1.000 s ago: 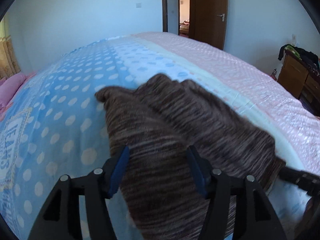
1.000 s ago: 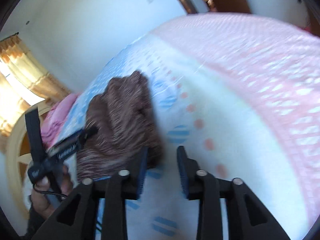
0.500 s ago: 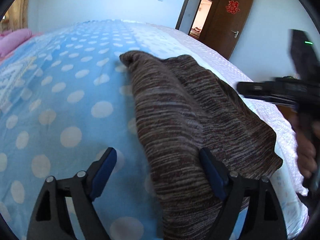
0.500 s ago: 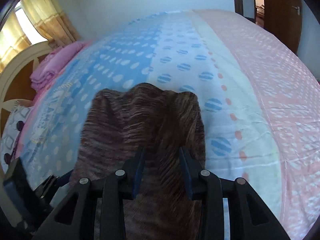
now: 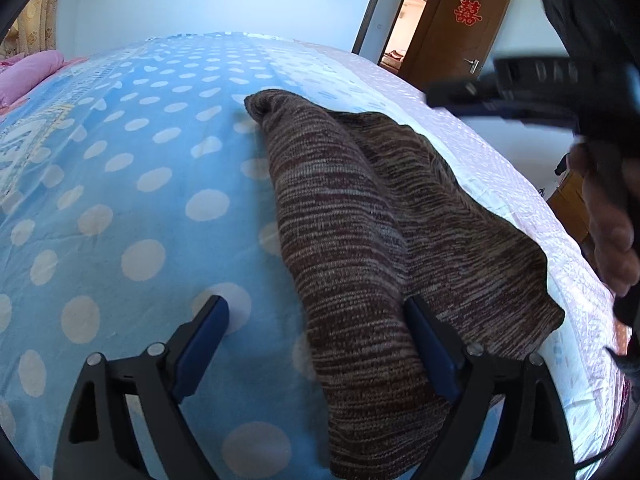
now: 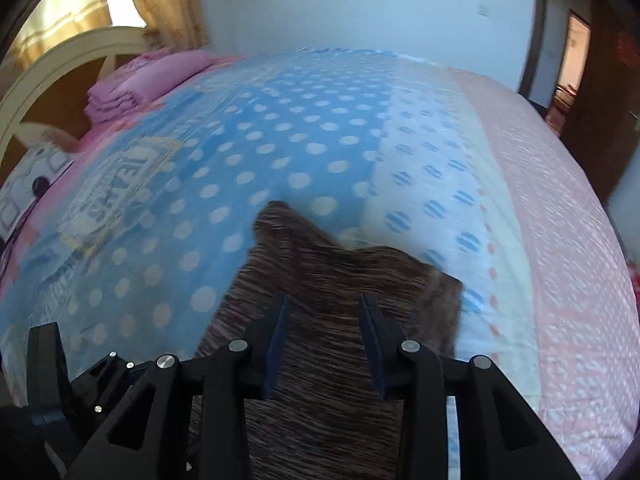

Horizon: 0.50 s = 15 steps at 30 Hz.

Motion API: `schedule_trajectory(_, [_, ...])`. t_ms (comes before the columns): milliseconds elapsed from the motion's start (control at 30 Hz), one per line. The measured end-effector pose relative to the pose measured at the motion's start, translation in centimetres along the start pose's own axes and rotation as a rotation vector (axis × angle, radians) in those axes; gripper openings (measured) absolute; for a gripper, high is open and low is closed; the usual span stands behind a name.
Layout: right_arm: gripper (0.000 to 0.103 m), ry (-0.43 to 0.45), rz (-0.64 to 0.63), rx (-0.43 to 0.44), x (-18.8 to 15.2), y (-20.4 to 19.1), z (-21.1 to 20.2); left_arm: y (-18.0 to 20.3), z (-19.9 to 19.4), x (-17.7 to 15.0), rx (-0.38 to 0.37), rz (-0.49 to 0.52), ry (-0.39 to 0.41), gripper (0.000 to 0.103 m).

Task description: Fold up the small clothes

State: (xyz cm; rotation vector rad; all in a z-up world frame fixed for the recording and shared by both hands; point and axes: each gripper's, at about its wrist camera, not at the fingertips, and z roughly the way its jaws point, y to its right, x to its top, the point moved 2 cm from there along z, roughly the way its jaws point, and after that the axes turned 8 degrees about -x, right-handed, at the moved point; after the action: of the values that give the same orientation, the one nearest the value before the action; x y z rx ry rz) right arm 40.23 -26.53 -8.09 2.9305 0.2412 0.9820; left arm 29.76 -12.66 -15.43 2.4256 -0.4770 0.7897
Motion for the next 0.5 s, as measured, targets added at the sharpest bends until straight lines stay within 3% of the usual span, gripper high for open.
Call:
schedule_trajectory(33, [0.026, -0.014, -0.036, 0.002, 0.5, -1.1, 1.0, 0.1, -0.1, -0.2, 0.006, 0.000, -0.002, 0.093])
schedule_trajectory(67, [0.014, -0.035, -0.076, 0.002, 0.9, -2.3, 2.3, 0.1, -0.1, -0.3, 0.015, 0.002, -0.002, 0.093])
schedule_trajectory(167, [0.005, -0.142, -0.113, 0.046, 1.1, -4.6, 7.2, 0.5, -0.5, -0.8, 0.027, 0.013, -0.002, 0.096])
schedule_trajectory(233, [0.004, -0.144, -0.133, 0.009, 1.0, -5.5, 9.7, 0.4, -0.5, -0.9, 0.024, 0.012, -0.002, 0.096])
schedule_trajectory(333, [0.004, -0.151, -0.044, 0.039, 1.3, -4.8, 10.8, 0.5, -0.5, -0.9, 0.028, 0.018, -0.010, 0.099])
schedule_trajectory(467, [0.007, -0.107, 0.042, 0.111, 0.9, -2.6, 8.2, 0.2, -0.9, -1.0, -0.010, 0.006, -0.013, 0.101])
schedule_trajectory(500, [0.014, -0.085, 0.081, 0.126, 0.5, -1.5, 6.7, -0.1, -1.3, -1.0, -0.023, -0.008, -0.006, 0.101])
